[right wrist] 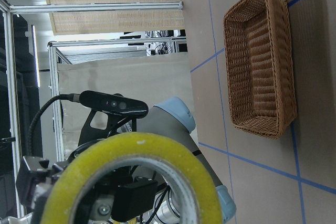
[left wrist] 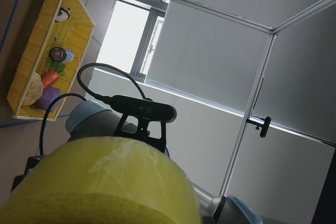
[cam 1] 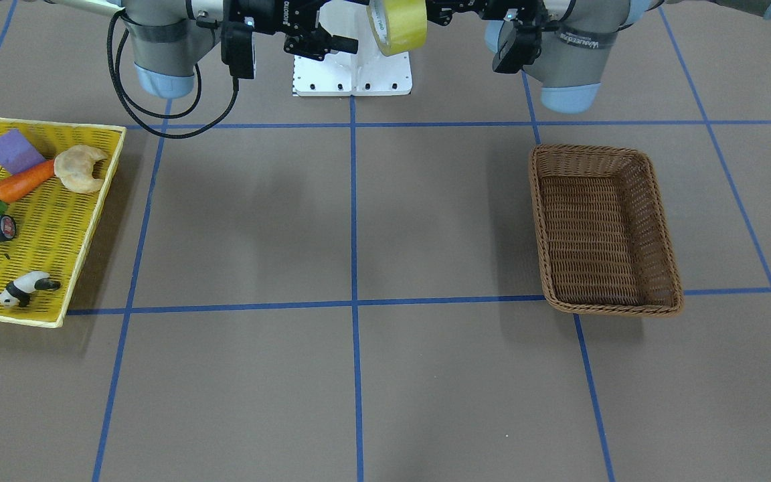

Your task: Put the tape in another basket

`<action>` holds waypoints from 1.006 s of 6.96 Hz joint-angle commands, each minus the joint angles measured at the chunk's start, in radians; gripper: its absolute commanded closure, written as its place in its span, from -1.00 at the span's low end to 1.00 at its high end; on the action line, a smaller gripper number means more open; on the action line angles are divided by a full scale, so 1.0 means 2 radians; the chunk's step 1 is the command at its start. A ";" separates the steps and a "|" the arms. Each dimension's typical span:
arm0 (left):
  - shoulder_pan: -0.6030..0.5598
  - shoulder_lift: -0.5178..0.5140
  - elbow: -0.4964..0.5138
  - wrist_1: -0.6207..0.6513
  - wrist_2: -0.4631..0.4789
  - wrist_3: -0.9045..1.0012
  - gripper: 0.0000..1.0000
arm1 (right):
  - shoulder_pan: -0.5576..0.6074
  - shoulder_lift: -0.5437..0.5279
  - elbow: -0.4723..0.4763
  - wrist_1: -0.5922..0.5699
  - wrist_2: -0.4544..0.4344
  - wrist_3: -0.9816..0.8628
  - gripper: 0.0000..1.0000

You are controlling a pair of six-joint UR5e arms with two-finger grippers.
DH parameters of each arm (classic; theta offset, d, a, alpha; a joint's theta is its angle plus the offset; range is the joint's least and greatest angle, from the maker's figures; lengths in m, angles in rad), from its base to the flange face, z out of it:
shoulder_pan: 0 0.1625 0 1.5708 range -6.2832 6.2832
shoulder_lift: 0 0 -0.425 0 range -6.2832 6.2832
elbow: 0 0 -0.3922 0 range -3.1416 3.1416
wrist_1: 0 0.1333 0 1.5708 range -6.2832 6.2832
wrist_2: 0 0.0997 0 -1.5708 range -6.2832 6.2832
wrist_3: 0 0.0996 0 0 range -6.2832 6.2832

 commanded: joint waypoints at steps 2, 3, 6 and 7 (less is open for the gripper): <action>-0.001 0.007 0.002 0.001 -0.008 0.000 1.00 | 0.062 -0.015 -0.006 -0.004 0.037 -0.016 -1.00; -0.006 0.007 0.002 0.003 -0.005 0.005 1.00 | 0.128 -0.015 -0.032 -0.007 0.100 -0.022 -1.00; -0.039 0.006 0.009 0.074 0.001 0.179 1.00 | 0.235 -0.013 -0.087 -0.082 0.159 -0.149 -1.00; -0.085 0.007 0.007 0.125 0.002 0.192 1.00 | 0.277 -0.011 -0.086 -0.141 0.182 -0.196 -1.00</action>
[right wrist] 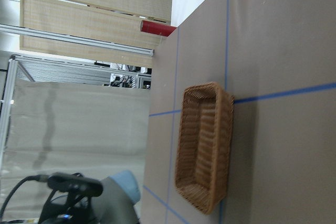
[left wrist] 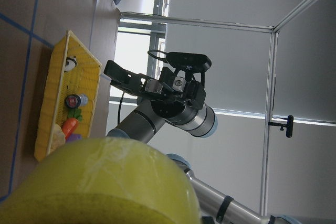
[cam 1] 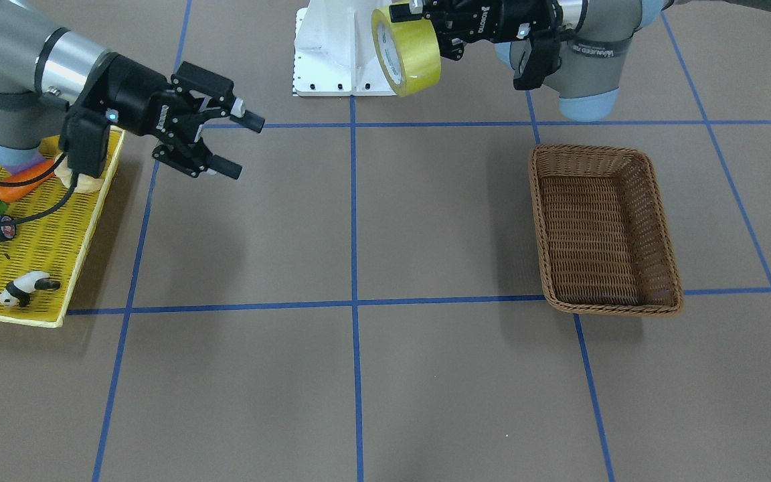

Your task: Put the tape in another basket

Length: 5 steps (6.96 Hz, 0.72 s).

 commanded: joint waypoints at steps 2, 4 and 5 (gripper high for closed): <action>-0.136 0.008 -0.037 0.233 -0.049 0.096 1.00 | 0.119 0.006 -0.001 -0.205 0.072 -0.184 -1.00; -0.170 0.009 -0.105 0.470 -0.079 0.222 1.00 | 0.179 -0.001 -0.003 -0.324 0.084 -0.295 -1.00; -0.175 0.009 -0.130 0.582 -0.082 0.299 1.00 | 0.197 -0.001 0.000 -0.400 0.083 -0.370 -1.00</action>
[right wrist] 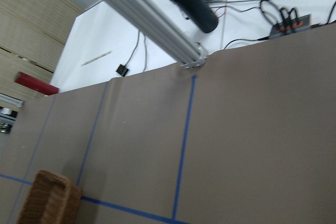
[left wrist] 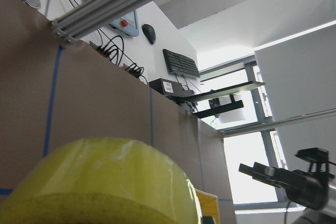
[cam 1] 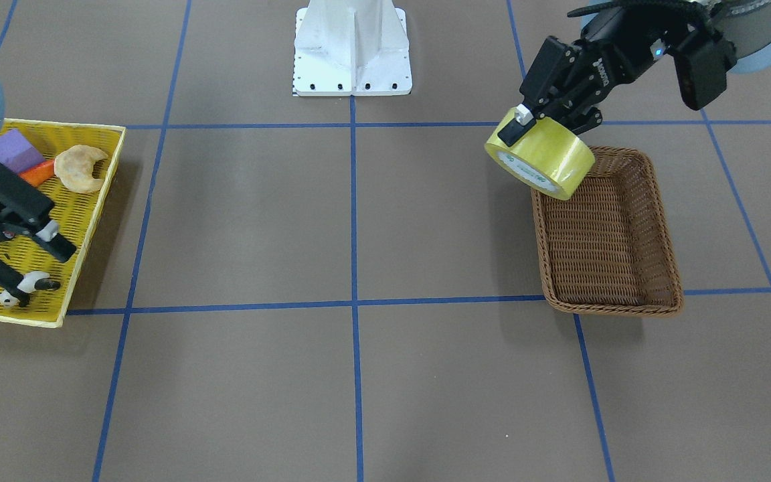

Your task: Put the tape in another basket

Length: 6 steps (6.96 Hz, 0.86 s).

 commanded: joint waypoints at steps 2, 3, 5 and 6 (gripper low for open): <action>-0.013 0.000 -0.076 0.349 -0.008 0.240 1.00 | 0.048 -0.002 0.009 -0.219 -0.040 -0.231 -1.00; -0.013 0.001 -0.082 0.409 -0.005 0.289 1.00 | 0.048 -0.002 0.014 -0.268 -0.056 -0.281 -1.00; -0.006 0.016 -0.070 0.478 -0.011 0.341 1.00 | 0.048 -0.002 0.019 -0.387 -0.057 -0.392 -1.00; 0.000 0.015 -0.044 0.498 -0.041 0.343 1.00 | 0.049 0.003 0.024 -0.450 -0.056 -0.435 -1.00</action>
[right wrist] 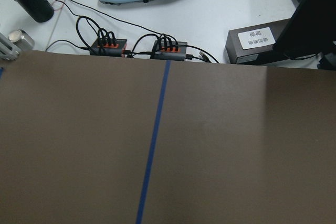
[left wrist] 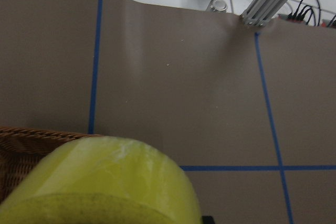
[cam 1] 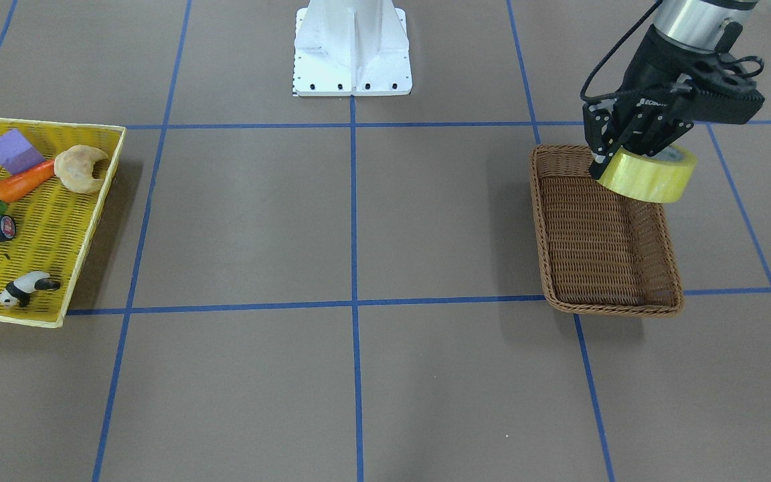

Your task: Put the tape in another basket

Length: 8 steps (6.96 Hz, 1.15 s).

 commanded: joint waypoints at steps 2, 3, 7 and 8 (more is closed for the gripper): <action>0.014 -0.005 0.092 0.031 -0.082 0.016 1.00 | -0.008 0.004 0.022 -0.154 0.009 -0.070 -1.00; 0.038 -0.005 0.123 0.028 -0.082 0.033 1.00 | -0.019 0.001 0.027 -0.175 0.009 -0.077 -1.00; 0.041 -0.016 0.208 -0.015 -0.082 0.069 1.00 | -0.024 -0.004 0.033 -0.191 0.040 -0.077 -1.00; 0.042 -0.015 0.226 -0.030 -0.082 0.069 1.00 | -0.024 -0.004 0.033 -0.191 0.040 -0.077 -1.00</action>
